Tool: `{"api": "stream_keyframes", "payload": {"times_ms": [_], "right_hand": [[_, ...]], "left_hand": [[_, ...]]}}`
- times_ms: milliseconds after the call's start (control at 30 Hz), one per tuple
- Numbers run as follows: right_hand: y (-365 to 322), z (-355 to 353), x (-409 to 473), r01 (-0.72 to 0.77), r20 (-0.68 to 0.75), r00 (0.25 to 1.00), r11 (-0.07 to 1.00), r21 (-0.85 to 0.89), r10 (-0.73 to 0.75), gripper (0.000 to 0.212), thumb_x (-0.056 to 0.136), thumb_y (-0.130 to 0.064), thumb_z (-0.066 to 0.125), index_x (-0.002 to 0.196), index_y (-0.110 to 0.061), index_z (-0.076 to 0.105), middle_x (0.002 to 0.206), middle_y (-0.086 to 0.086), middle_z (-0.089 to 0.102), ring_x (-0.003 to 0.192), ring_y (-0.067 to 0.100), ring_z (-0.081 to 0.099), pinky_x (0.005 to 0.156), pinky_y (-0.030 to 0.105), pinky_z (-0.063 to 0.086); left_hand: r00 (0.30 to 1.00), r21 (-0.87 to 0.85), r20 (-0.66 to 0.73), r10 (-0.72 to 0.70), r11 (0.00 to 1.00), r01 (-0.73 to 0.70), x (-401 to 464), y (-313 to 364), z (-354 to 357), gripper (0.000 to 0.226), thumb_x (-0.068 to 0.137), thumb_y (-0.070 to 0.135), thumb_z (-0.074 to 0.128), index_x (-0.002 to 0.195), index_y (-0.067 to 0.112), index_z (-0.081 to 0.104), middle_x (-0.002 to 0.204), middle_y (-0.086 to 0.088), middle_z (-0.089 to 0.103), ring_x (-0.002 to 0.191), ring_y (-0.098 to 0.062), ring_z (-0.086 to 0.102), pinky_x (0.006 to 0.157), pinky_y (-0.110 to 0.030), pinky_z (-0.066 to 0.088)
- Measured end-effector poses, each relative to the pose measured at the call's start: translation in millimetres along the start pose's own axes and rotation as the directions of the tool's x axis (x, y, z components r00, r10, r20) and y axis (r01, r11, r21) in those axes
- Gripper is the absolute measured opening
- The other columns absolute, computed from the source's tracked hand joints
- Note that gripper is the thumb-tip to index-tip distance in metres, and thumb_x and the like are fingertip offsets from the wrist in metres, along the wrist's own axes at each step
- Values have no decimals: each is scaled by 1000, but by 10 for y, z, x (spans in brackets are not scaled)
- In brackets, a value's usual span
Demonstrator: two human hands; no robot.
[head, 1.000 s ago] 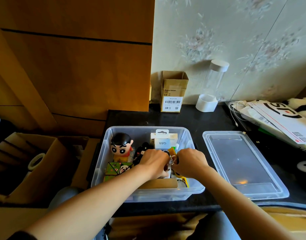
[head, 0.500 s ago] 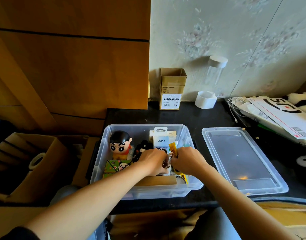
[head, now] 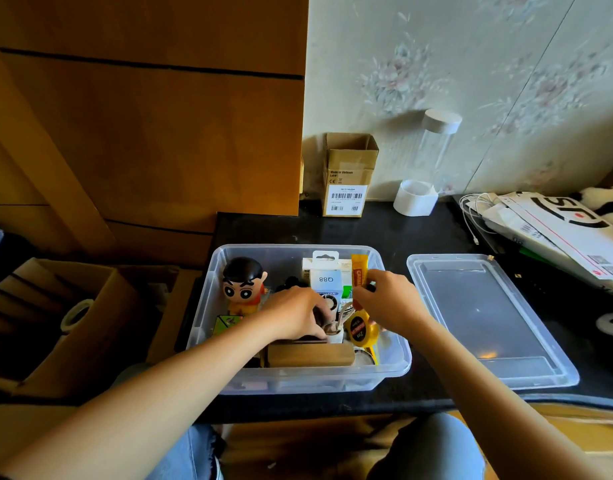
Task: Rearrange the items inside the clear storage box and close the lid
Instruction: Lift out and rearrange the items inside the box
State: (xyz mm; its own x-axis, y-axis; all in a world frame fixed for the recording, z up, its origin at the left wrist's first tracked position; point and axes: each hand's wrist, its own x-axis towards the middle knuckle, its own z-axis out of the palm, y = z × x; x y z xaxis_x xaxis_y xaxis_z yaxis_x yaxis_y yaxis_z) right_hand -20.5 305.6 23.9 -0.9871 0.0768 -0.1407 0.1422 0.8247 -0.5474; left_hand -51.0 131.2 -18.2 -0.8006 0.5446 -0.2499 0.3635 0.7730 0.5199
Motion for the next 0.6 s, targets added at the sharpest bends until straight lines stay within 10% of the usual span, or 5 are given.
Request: {"api": "stream_keyframes", "payload": {"times_ms": [167,300,600], "right_hand": [[-128,-55,6,106,19,994,980,168,-111,14,89,-28,57,76,-24,62,71,-6,65,54,11,56,55,28,49],[-266,-71,34,139,91,983,972,191,-159,21,89,-30,58,81,-14,68,67,4,62,53,10,50,51,21,41],[-480,40,54,233,187,952,970,70,-242,32,81,-31,68,102,-12,53,78,-2,58,68,11,52,62,24,46]], "left_hand": [[965,-369,-236,-116,929,21,-68,13,-192,17,93,17,56,107,22,63,86,3,70,65,-9,66,69,-27,53],[988,-853,-66,-137,522,16,-119,124,-352,20,99,22,44,113,19,58,105,-11,66,82,-24,70,70,-32,58],[963,-974,58,-262,196,112,-143,168,-314,19,98,19,50,111,9,60,86,-13,64,60,-20,67,58,-36,58]]}}
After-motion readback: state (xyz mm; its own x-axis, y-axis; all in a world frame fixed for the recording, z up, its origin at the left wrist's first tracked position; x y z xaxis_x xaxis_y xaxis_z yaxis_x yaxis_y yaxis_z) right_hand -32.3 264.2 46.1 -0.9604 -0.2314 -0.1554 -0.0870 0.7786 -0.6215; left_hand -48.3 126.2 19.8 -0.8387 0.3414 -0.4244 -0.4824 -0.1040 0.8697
